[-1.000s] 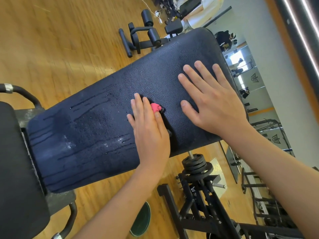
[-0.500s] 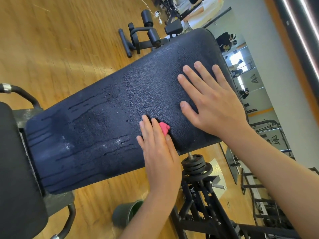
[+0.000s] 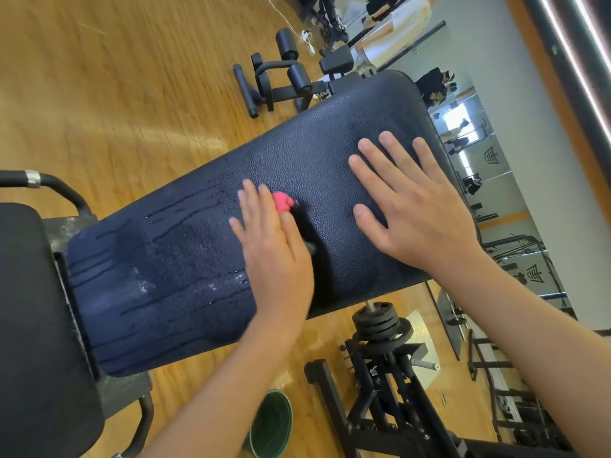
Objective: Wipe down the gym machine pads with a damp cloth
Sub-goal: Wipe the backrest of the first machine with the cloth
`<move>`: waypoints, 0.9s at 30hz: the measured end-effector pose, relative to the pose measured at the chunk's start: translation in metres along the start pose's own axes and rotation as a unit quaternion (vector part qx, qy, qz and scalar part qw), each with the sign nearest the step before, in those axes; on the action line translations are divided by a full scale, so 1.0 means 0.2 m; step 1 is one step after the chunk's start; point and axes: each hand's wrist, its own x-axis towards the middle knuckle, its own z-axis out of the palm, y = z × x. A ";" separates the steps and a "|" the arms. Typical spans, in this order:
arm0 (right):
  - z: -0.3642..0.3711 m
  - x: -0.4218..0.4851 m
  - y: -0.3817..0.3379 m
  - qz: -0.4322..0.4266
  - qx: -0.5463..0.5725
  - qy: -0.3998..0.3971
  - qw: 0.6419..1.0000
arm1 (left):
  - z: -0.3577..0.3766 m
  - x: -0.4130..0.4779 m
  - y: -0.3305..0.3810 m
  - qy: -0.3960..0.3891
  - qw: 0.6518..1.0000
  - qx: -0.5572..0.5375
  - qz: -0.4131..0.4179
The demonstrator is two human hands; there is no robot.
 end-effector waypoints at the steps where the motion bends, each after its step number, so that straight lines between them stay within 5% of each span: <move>1: 0.00 0.00 0.00 0.000 -0.001 0.003 1.000 | -0.01 0.08 -0.01 0.010 1.000 0.009 -0.001; 12: 0.00 0.00 0.01 0.000 -0.003 0.004 1.000 | 0.03 0.61 -0.04 -0.009 0.994 0.104 -0.034; 27: 0.00 -0.01 0.01 0.002 0.002 0.003 1.000 | 0.02 0.18 -0.09 -0.023 0.996 0.084 -0.012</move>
